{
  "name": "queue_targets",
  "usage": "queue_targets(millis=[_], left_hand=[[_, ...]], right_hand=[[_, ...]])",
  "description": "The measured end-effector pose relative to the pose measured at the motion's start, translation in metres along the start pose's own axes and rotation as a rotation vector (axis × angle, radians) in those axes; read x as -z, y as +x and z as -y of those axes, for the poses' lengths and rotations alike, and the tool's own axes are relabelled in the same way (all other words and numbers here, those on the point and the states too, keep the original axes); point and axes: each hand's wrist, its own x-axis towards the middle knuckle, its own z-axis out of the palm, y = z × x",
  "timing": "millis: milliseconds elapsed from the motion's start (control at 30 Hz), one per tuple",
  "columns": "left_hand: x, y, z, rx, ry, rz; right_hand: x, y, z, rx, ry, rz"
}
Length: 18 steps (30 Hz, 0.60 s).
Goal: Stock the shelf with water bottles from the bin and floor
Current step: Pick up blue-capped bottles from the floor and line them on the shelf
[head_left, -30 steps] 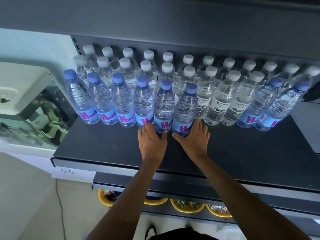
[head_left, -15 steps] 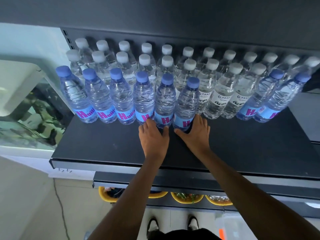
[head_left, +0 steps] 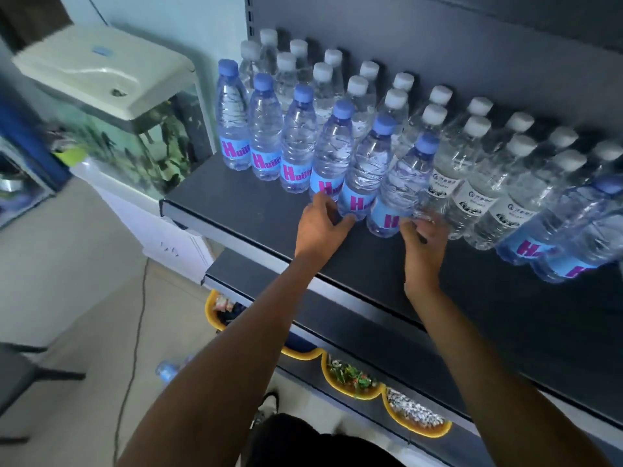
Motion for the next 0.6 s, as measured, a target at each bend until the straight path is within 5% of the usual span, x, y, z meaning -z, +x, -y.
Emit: queue_targets(millis=[333, 600], left_hand=[[0.009, -0.151, 0.032, 0.095, -0.256, -0.307], [0.001, -0.343, 0.186, 0.627, -0.242, -0.635]], right_hand=[[0.033, -0.103, 0.004, 0.202, 0.091, 0.418], [0.002, -0.206, -0.106, 0.339, -0.162, 1.016]])
